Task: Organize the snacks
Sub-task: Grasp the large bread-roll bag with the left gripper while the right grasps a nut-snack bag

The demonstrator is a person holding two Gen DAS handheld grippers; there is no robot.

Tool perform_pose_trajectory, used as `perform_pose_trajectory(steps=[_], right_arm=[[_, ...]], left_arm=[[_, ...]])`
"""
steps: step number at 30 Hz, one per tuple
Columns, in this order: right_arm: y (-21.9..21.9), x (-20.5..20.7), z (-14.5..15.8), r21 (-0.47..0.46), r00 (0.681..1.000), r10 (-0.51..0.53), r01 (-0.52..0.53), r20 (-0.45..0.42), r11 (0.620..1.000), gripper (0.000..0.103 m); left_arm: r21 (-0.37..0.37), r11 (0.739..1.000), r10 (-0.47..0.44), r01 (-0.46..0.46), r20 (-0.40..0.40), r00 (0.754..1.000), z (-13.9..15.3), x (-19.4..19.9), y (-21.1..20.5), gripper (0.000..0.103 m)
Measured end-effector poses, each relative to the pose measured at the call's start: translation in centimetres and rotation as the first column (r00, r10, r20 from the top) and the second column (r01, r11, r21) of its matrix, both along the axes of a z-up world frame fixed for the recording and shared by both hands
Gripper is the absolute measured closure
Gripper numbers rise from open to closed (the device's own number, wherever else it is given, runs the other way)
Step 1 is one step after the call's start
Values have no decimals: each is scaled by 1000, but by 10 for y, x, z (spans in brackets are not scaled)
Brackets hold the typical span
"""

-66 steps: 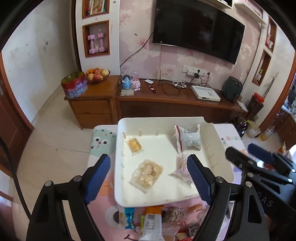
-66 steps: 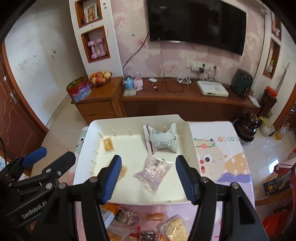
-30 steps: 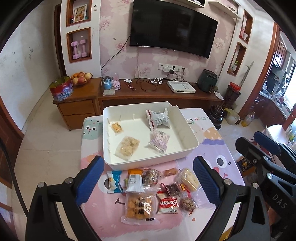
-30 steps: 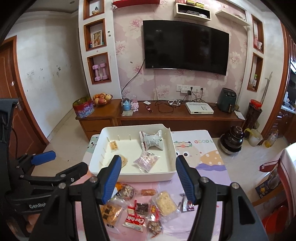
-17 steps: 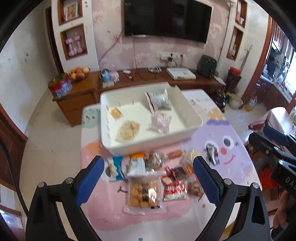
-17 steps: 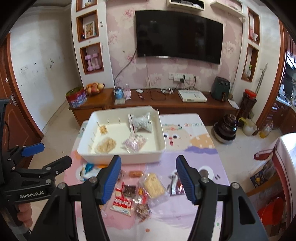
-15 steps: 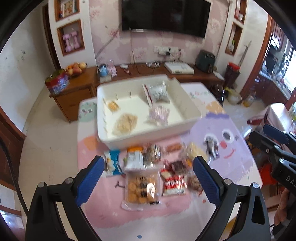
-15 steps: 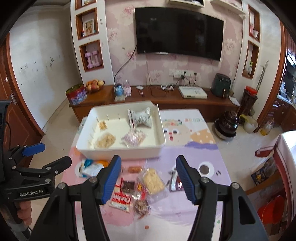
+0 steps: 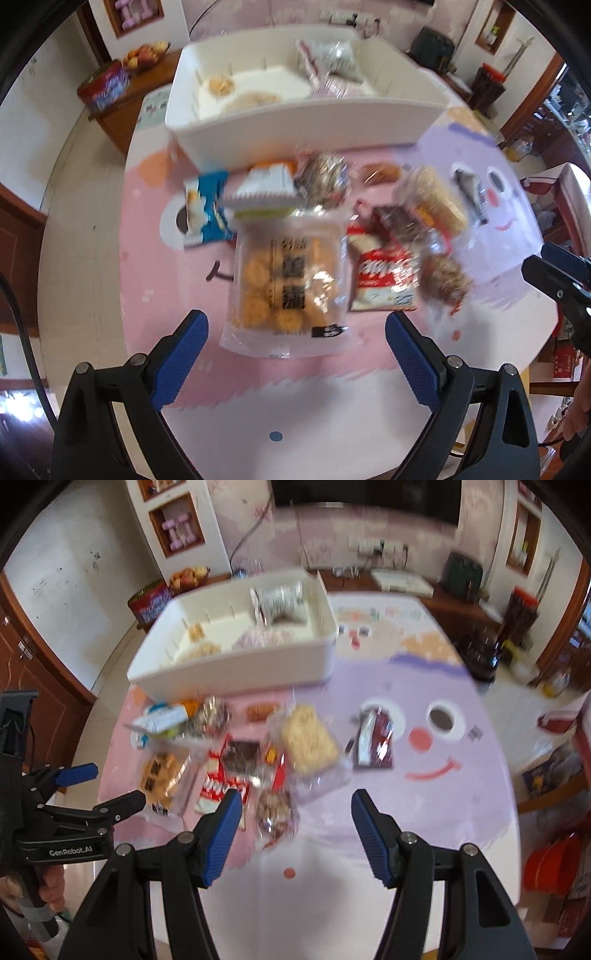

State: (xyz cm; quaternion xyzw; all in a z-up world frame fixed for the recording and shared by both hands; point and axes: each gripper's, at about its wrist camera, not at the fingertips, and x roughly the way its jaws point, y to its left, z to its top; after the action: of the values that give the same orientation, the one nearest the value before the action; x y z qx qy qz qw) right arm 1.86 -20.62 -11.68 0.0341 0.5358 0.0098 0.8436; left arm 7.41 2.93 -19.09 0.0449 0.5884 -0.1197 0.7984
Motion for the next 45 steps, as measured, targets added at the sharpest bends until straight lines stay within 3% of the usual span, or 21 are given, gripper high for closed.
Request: perform_pose_trajectory(steps=[12,15,24,29,40,45], right_arm=[[5,23,-67,78,988,49,-38,-146,996,41],[6,30,-77,80,984,56,-43,-170,996,41],[11,43,-99,83,971,82,-64,-224,994,44],[16,46,-103,86,966,105,-86,-237,993,56],[29,47,-102,60,961,112,-100,-253,993,58],[31,43,-98,61,958,115,-103,-263,993,58]], left_arm=[[-11,995,100,-102,-133,986,-49,23,14,7],[-34,993,108,-114,-156,982,-56,30,14,7],[2,992,121,-123,-184,975,-74,49,0,7],[-10,989,139,-145,-214,967,-84,56,0,14],[7,991,130,-131,-182,975,-80,52,-4,33],[29,992,125,-122,-198,972,-77,40,1,33]])
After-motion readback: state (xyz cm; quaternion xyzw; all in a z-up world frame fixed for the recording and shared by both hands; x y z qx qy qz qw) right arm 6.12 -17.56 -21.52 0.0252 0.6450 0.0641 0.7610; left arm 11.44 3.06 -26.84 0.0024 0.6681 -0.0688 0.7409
